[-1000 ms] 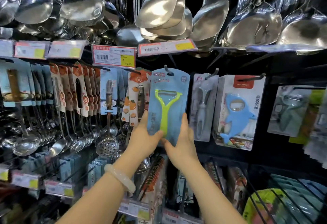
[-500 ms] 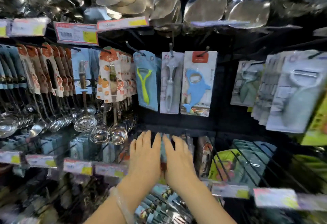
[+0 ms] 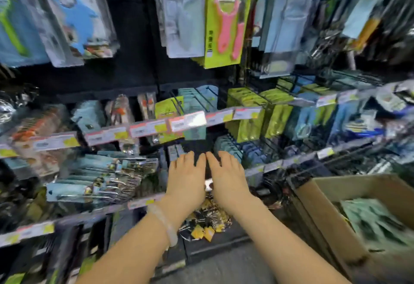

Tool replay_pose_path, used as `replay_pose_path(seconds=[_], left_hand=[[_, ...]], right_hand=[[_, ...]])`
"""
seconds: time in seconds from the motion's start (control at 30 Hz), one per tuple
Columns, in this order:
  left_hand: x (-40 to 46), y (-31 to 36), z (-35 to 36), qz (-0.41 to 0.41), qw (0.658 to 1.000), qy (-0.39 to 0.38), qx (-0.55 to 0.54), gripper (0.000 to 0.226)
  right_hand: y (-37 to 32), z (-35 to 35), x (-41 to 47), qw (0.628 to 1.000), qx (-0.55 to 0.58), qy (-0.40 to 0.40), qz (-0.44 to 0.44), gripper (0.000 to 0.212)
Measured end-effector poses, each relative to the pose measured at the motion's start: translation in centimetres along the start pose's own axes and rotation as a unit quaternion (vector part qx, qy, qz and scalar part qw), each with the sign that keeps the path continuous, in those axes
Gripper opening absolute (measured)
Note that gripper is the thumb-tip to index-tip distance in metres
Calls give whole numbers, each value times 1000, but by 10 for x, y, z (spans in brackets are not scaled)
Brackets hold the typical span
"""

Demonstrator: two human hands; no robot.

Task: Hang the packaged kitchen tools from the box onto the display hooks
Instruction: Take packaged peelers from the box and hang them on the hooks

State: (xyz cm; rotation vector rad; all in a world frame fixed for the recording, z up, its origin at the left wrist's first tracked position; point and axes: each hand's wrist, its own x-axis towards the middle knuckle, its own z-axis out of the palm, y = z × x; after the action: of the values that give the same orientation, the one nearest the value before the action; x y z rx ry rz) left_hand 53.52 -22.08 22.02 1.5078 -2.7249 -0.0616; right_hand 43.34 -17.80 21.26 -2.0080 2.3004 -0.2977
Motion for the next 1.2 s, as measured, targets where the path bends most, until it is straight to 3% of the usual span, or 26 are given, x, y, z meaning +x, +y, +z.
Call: replay_pose_path(seconds=[0.27, 0.37, 0.57, 1.2], left_hand=[[-14, 147, 58, 130, 990, -60, 14, 68], [-19, 191, 73, 175, 981, -77, 19, 68], [-13, 256, 95, 237, 964, -113, 34, 70], [156, 414, 147, 307, 930, -201, 29, 61]], right_hand=[[123, 31, -106, 985, 1, -26, 172, 60], [160, 33, -135, 973, -3, 11, 231, 66], [222, 39, -172, 957, 23, -46, 286, 60], [441, 59, -102, 916, 49, -127, 378, 64]])
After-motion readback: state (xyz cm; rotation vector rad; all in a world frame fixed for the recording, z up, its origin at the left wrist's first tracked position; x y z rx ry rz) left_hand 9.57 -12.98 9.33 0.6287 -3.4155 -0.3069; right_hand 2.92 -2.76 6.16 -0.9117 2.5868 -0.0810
